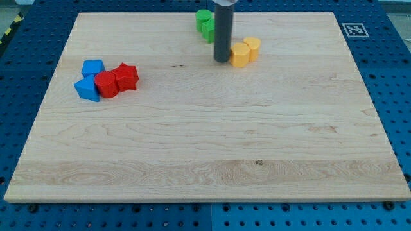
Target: Push the group of blocks a bit right
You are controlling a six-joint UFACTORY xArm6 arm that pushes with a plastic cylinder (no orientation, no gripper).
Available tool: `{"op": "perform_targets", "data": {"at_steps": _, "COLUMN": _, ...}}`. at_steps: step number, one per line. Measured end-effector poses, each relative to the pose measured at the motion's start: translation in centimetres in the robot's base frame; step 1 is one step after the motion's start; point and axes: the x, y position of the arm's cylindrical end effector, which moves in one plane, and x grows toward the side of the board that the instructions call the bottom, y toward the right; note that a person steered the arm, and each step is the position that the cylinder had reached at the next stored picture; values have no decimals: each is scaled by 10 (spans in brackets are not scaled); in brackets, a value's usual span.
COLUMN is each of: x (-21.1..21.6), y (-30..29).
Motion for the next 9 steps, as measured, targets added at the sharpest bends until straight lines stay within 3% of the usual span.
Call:
{"op": "perform_targets", "data": {"at_steps": 2, "x": 0, "y": 46}}
{"op": "perform_targets", "data": {"at_steps": 3, "x": 8, "y": 25}}
{"op": "perform_targets", "data": {"at_steps": 6, "x": 10, "y": -175}}
{"op": "perform_targets", "data": {"at_steps": 9, "x": -9, "y": -311}}
